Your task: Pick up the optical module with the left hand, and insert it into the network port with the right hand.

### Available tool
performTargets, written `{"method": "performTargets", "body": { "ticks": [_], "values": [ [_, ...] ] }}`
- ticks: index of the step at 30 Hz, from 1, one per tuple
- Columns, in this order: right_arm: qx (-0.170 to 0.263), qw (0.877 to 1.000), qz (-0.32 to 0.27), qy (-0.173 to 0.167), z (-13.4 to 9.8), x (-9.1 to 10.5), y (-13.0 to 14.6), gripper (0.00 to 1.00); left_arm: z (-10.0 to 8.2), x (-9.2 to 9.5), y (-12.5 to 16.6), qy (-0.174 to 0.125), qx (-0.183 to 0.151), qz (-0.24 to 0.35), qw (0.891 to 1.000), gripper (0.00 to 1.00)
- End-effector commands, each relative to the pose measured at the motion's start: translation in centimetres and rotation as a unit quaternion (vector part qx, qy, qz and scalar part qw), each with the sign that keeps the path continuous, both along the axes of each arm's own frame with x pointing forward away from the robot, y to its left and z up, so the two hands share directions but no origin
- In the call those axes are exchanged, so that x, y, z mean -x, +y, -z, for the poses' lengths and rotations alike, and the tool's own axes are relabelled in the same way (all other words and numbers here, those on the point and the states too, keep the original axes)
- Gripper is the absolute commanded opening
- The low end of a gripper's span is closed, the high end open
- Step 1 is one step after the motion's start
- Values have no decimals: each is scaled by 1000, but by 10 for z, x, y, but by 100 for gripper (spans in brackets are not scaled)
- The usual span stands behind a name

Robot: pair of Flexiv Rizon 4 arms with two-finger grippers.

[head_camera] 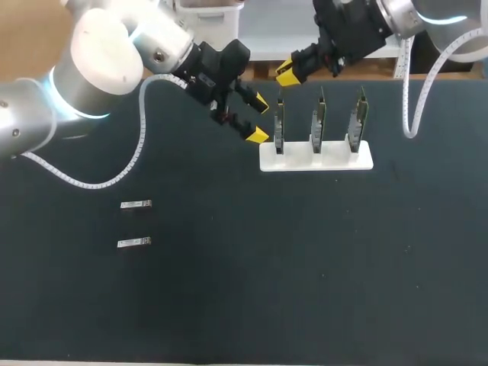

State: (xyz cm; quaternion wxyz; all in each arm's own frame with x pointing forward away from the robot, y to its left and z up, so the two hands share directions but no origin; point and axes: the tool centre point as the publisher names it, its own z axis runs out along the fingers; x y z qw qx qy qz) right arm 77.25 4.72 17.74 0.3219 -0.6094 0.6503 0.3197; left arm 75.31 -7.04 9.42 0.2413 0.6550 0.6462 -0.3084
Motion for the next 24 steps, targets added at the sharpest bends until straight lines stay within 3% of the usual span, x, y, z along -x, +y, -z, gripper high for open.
{"method": "performTargets", "body": {
  "ticks": [1, 24],
  "values": [
    [-1, 1000, -1, 0, 2, -2, 0, 0, 0, -1, 0, 0, -1, 0, 1000, 100],
    [2, 1000, -5, 4, 9, -11, 2, 0, 0, -1, 0, 0, -1, 0, 1000, 100]
  ]
}}
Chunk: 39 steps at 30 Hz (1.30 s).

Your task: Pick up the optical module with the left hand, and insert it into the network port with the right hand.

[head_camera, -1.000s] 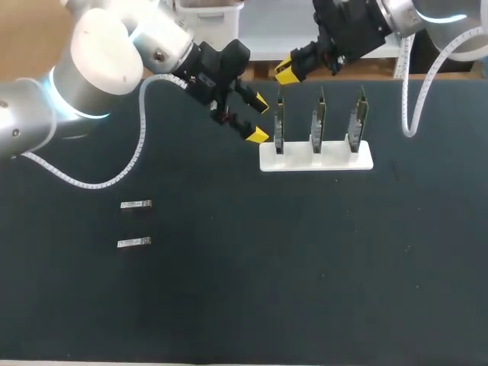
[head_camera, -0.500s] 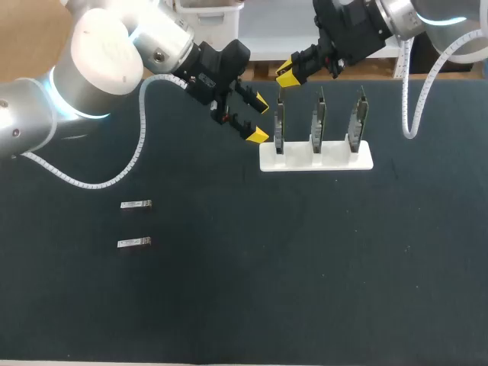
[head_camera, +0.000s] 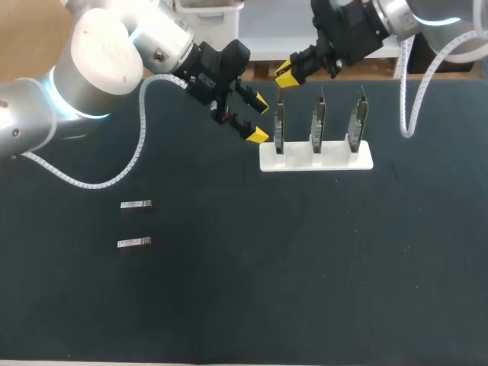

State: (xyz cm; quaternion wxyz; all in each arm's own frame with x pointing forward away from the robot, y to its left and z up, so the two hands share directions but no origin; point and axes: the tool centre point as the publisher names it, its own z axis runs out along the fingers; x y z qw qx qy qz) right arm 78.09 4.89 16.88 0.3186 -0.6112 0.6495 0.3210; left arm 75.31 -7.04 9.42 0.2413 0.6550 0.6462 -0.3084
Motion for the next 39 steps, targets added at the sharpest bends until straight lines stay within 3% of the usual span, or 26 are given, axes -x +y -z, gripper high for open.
{"method": "performTargets", "body": {
  "ticks": [1, 39],
  "values": [
    [0, 1000, -2, 3, 1, -2, 0, 0, 0, -1, 0, 0, -1, 0, 1000, 100],
    [-2, 1000, -19, 0, -3, 6, -2, 0, 0, -1, 0, 0, -1, 0, 1000, 100]
  ]
}}
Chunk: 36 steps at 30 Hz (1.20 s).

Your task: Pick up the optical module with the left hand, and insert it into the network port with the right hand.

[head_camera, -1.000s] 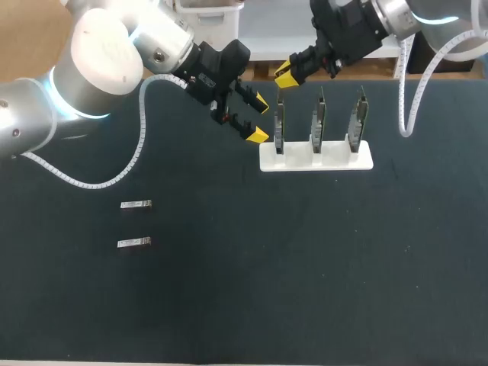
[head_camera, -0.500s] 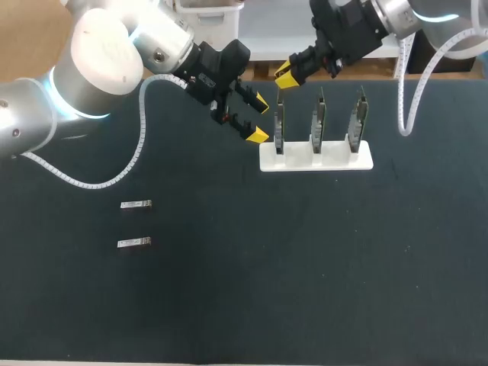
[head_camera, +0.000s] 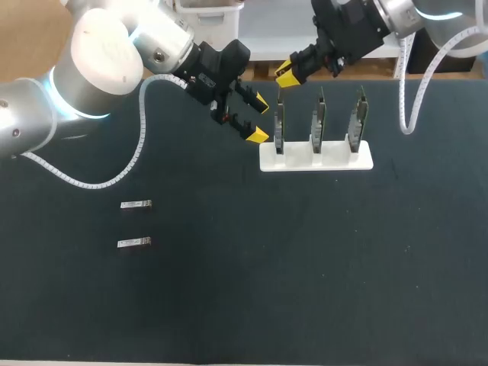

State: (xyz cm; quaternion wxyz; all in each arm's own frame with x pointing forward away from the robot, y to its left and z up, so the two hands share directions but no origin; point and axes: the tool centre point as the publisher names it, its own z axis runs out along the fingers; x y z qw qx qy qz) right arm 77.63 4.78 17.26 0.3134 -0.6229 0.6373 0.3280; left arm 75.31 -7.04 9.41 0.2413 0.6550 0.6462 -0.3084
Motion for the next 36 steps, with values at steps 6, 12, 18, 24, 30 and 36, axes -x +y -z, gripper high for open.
{"method": "performTargets", "body": {
  "ticks": [6, 12, 18, 24, 30, 36],
  "values": [
    [3, 1000, 0, 4, 5, 2, -1, 0, 0, -1, 0, 0, -1, 0, 1000, 100],
    [1, 1000, 0, 5, 5, 3, 0, 0, 0, -1, 0, 0, -1, 0, 1000, 100],
    [0, 1000, -1, -2, 3, 4, 1, 0, 0, -1, 0, 0, -1, 0, 1000, 100],
    [0, 1000, 0, -8, 1, 3, 2, 0, 0, -1, 0, 0, -1, 0, 1000, 100],
    [6, 1000, 1, -6, 6, 2, 2, 0, 0, -1, 0, 0, -1, 0, 1000, 100],
    [13, 1000, 1, -6, 8, 3, 3, 0, 0, -1, 0, 0, -1, 0, 1000, 100]
  ]
}}
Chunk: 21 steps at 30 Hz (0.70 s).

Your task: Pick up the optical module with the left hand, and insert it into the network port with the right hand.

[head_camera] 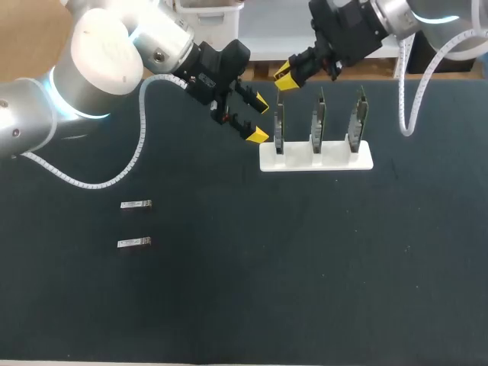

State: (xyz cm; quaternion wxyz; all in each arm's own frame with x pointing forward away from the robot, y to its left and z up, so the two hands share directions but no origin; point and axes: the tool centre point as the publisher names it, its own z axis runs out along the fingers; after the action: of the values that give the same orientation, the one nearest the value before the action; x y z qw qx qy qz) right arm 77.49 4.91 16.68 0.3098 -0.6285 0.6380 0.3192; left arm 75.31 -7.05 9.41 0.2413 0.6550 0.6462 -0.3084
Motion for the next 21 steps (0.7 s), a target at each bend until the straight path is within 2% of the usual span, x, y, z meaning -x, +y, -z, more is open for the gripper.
{"method": "performTargets", "body": {
  "ticks": [1, 21],
  "values": [
    [4, 1000, 3, -2, 3, 2, 1, 0, 0, -1, 0, 0, -1, 0, 1000, 100],
    [-5, 1000, 4, -5, 0, -4, 0, 0, 0, -1, 0, 0, -1, 0, 1000, 100]
  ]
}}
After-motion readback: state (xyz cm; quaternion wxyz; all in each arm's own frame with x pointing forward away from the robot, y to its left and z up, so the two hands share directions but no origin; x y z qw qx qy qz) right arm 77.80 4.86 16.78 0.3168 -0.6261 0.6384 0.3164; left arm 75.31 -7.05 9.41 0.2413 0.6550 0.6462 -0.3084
